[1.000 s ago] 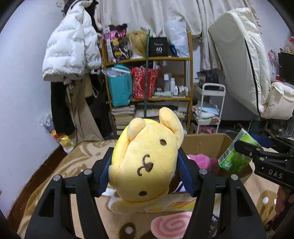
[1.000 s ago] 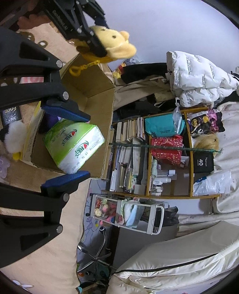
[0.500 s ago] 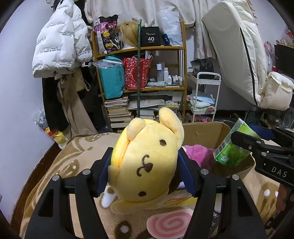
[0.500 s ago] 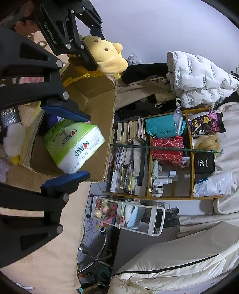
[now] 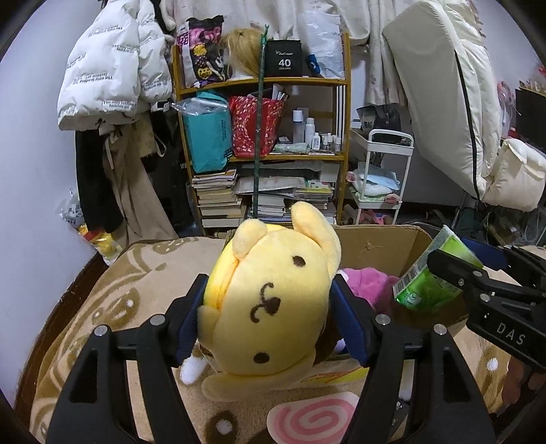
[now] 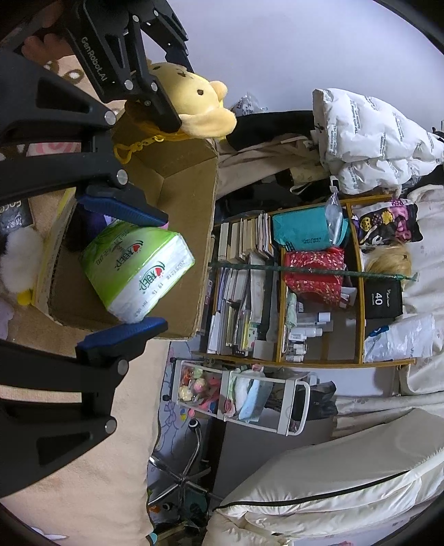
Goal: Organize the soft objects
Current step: 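Open the right tool over the box while the left tool releases the yellow dog inside, then lower the right tool onto the white fluffy toy while the left tool lowers onto the pink swirl cushion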
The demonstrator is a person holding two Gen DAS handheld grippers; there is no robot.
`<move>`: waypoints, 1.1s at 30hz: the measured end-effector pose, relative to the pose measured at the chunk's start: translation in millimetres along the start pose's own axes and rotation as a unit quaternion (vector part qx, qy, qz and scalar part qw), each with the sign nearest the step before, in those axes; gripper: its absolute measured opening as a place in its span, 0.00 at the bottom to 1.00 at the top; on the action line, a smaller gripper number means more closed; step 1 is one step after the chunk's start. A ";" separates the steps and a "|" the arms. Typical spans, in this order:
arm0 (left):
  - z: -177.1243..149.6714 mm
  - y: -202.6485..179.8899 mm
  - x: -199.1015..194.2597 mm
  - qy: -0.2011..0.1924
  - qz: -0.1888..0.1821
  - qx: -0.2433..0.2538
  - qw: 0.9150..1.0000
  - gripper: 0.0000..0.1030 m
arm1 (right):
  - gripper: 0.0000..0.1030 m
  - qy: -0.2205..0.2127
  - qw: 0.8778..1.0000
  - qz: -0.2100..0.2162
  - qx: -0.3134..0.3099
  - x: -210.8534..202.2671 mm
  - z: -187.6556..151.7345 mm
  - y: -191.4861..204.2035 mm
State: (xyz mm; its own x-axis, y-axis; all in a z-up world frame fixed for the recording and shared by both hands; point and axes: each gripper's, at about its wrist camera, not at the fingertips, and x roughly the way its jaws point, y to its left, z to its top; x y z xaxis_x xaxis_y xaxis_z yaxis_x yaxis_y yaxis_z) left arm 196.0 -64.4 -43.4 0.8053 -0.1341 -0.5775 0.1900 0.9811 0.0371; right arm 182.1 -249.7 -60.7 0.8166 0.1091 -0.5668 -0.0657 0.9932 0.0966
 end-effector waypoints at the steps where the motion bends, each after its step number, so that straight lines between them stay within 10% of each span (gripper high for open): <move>1: 0.1 0.9 0.4 0.001 -0.002 -0.003 1.000 0.67 | 0.57 0.000 1.000 0.000 0.001 0.7 -0.2 -0.7; 33: -14.4 19.8 -38.4 0.049 0.029 -0.011 0.998 0.91 | 0.90 0.003 0.998 0.029 0.055 -47.6 -6.8 -11.1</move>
State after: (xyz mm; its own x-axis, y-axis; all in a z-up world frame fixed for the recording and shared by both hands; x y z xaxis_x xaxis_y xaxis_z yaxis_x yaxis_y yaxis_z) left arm 160.8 -37.8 -32.2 0.7550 -0.0635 -0.6527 0.1319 0.9897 0.0563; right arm 140.0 -265.7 -40.4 0.8100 0.1677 -0.5620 -0.0503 0.9746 0.2183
